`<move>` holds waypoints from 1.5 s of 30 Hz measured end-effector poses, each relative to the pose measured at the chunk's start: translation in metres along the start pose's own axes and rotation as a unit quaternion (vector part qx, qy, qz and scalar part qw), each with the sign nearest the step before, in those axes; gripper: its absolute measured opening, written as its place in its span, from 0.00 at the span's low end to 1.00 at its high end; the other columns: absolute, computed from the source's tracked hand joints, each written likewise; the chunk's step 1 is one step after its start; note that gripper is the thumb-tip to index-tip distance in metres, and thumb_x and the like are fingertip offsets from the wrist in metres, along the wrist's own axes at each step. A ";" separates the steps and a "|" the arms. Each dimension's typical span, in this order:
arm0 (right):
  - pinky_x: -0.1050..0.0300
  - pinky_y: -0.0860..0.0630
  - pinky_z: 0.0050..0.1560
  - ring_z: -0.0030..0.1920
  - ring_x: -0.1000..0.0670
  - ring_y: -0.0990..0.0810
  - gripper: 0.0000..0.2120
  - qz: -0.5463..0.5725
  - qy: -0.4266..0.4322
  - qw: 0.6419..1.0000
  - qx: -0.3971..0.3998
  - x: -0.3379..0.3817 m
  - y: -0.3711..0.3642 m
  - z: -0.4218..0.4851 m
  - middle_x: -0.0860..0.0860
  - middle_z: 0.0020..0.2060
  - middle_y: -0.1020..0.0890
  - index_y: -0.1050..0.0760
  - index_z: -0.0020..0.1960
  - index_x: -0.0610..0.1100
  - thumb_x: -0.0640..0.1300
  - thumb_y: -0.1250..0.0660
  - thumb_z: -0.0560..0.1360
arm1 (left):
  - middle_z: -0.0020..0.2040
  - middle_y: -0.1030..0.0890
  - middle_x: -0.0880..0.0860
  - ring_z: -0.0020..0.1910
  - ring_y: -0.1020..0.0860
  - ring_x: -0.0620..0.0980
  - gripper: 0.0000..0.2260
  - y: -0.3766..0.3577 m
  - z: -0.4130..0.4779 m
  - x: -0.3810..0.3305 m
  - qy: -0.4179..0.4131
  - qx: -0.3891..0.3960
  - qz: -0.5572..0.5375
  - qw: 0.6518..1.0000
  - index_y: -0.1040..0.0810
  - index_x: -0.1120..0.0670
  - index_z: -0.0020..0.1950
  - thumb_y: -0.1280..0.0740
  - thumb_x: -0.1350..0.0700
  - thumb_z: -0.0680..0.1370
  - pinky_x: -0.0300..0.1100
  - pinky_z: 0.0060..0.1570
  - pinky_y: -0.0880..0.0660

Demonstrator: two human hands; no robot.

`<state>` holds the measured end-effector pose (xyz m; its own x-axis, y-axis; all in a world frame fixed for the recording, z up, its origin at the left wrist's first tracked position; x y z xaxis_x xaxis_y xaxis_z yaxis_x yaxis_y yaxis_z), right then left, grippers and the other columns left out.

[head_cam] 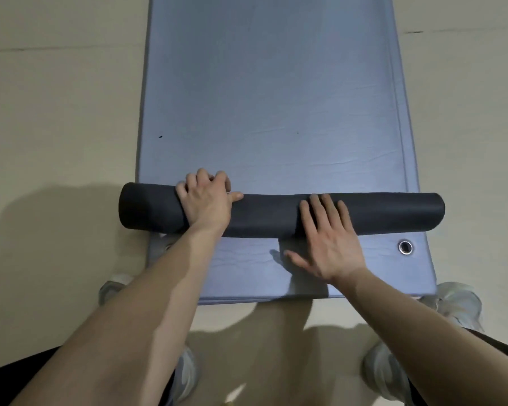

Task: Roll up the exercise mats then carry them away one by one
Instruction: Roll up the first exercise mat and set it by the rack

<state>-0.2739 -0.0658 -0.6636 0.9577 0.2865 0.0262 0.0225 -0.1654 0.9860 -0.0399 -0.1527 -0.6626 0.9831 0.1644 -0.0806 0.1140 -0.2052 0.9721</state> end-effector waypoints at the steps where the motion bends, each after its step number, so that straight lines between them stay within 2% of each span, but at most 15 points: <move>1: 0.35 0.37 0.76 0.74 0.33 0.30 0.47 -0.013 0.011 1.000 0.010 -0.002 -0.010 -0.003 0.36 0.73 0.28 0.30 0.76 0.37 0.73 0.42 0.72 | 0.54 0.23 0.52 0.58 0.29 0.56 0.16 0.002 -0.001 -0.002 -0.013 -0.030 -0.017 0.999 0.22 0.46 0.50 0.32 0.35 0.75 0.52 0.60 0.36; 4: 0.37 0.34 0.75 0.71 0.35 0.27 0.48 0.001 0.014 1.000 -0.012 -0.015 -0.012 0.019 0.38 0.70 0.24 0.29 0.74 0.37 0.75 0.39 0.70 | 0.55 0.21 0.50 0.57 0.26 0.55 0.26 0.008 -0.022 -0.004 -0.099 -0.094 -0.098 0.986 0.22 0.49 0.58 0.33 0.31 0.73 0.51 0.61 0.36; 6: 0.39 0.31 0.71 0.67 0.37 0.24 0.48 0.012 0.022 1.000 -0.013 -0.016 -0.009 0.035 0.41 0.66 0.22 0.28 0.72 0.38 0.77 0.38 0.70 | 0.62 0.23 0.51 0.62 0.26 0.55 0.38 -0.007 -0.041 -0.008 -0.198 -0.063 -0.007 0.978 0.25 0.51 0.67 0.30 0.28 0.66 0.54 0.68 0.37; 10: 0.43 0.27 0.61 0.56 0.39 0.20 0.51 0.019 0.055 0.998 0.026 -0.023 0.005 0.049 0.44 0.58 0.19 0.25 0.66 0.42 0.82 0.57 0.71 | 0.61 0.23 0.49 0.59 0.23 0.55 0.37 -0.004 -0.028 -0.006 -0.250 -0.015 0.019 0.968 0.26 0.47 0.69 0.22 0.36 0.64 0.50 0.64 0.33; 12: 0.46 0.26 0.55 0.53 0.40 0.19 0.51 0.030 0.055 0.995 0.078 -0.029 0.021 0.059 0.45 0.55 0.18 0.25 0.65 0.45 0.83 0.60 0.69 | 0.61 0.22 0.46 0.59 0.22 0.53 0.34 0.011 -0.016 -0.006 -0.224 0.085 -0.029 0.970 0.26 0.43 0.69 0.23 0.35 0.65 0.49 0.61 0.31; 15: 0.50 0.29 0.45 0.49 0.43 0.20 0.38 0.080 0.048 0.982 0.167 -0.027 0.033 0.053 0.49 0.49 0.19 0.25 0.58 0.48 0.80 0.48 0.72 | 0.57 0.20 0.43 0.56 0.22 0.50 0.31 0.025 -0.018 -0.006 -0.183 0.240 -0.036 0.953 0.25 0.38 0.66 0.22 0.36 0.65 0.48 0.54 0.26; 19: 0.52 0.29 0.46 0.46 0.46 0.21 0.28 0.201 -0.016 0.931 0.306 -0.023 0.022 0.028 0.53 0.45 0.19 0.24 0.54 0.51 0.76 0.37 0.73 | 0.51 0.17 0.42 0.51 0.20 0.48 0.24 0.008 -0.031 -0.005 -0.164 0.405 -0.054 0.898 0.21 0.38 0.58 0.21 0.38 0.64 0.50 0.55 0.23; 22: 0.47 0.26 0.59 0.55 0.42 0.20 0.39 0.165 -0.021 0.965 0.201 -0.023 0.030 0.025 0.47 0.54 0.18 0.25 0.66 0.48 0.78 0.44 0.73 | 0.46 0.16 0.42 0.50 0.18 0.49 0.17 0.001 -0.018 -0.006 -0.155 0.459 -0.074 0.872 0.19 0.38 0.49 0.20 0.39 0.64 0.48 0.55 0.22; 25: 0.39 0.32 0.67 0.58 0.37 0.23 0.33 0.059 -0.039 0.997 -0.015 -0.010 0.042 0.002 0.43 0.59 0.21 0.25 0.64 0.44 0.70 0.42 0.76 | 0.48 0.15 0.40 0.51 0.17 0.48 0.25 0.010 0.005 -0.007 -0.133 0.422 -0.091 0.892 0.18 0.38 0.55 0.21 0.35 0.60 0.51 0.60 0.23; 28: 0.36 0.39 0.72 0.69 0.35 0.29 0.50 0.008 -0.025 1.000 0.014 0.000 0.023 -0.001 0.41 0.70 0.28 0.33 0.75 0.40 0.71 0.27 0.65 | 0.60 0.24 0.44 0.61 0.26 0.52 0.26 0.037 0.000 -0.009 -0.132 0.176 -0.002 0.975 0.24 0.40 0.63 0.25 0.34 0.68 0.52 0.62 0.32; 31: 0.38 0.42 0.75 0.73 0.40 0.32 0.56 0.008 -0.023 0.998 0.065 -0.021 0.028 0.047 0.44 0.72 0.29 0.37 0.77 0.44 0.75 0.27 0.60 | 0.72 0.27 0.56 0.71 0.32 0.60 0.23 0.044 -0.046 -0.020 -0.151 -0.039 0.004 0.988 0.26 0.48 0.70 0.33 0.40 0.78 0.56 0.67 0.35; 34: 0.33 0.52 0.77 0.78 0.38 0.41 0.55 -0.001 -0.030 0.994 0.100 -0.031 0.030 0.079 0.43 0.75 0.36 0.41 0.77 0.47 0.78 0.33 0.61 | 0.83 0.50 0.57 0.82 0.54 0.59 0.51 0.008 -0.035 -0.018 -0.185 0.069 0.035 0.980 0.48 0.52 0.83 0.32 0.27 0.69 0.55 0.79 0.56; 36: 0.30 0.52 0.75 0.77 0.35 0.42 0.55 0.001 -0.062 0.996 0.056 -0.035 0.027 0.074 0.41 0.74 0.36 0.39 0.76 0.46 0.78 0.35 0.60 | 0.83 0.53 0.56 0.82 0.57 0.58 0.60 -0.001 -0.007 -0.019 -0.208 0.109 0.083 0.969 0.56 0.51 0.83 0.28 0.26 0.63 0.53 0.80 0.58; 40: 0.30 0.42 0.72 0.71 0.32 0.33 0.57 -0.063 -0.042 0.997 0.028 -0.042 0.010 0.063 0.38 0.72 0.31 0.39 0.79 0.43 0.61 0.19 0.59 | 0.81 0.46 0.56 0.81 0.49 0.59 0.59 -0.003 0.024 -0.025 -0.226 0.084 0.054 0.969 0.51 0.51 0.82 0.23 0.32 0.62 0.53 0.80 0.54; 45: 0.39 0.30 0.59 0.54 0.38 0.25 0.40 -0.079 -0.047 0.995 0.036 -0.045 0.023 0.079 0.46 0.57 0.24 0.36 0.73 0.49 0.48 0.24 0.63 | 0.70 0.31 0.52 0.70 0.30 0.56 0.47 0.018 0.019 -0.026 -0.258 0.037 0.015 0.965 0.36 0.48 0.75 0.22 0.39 0.61 0.50 0.73 0.40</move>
<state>-0.2937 -0.1572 -0.6553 0.9632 0.2245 -0.1477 0.1925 -0.1927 0.9622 -0.0610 -0.1792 -0.6468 0.9245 -0.3405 -0.1712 0.0763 -0.2747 0.9585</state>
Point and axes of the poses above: each hand's wrist, its own z-axis towards the middle knuckle, its own y-axis out of the back of the hand, x = y × z, the point moved 7 cm from there along z, towards the middle knuckle
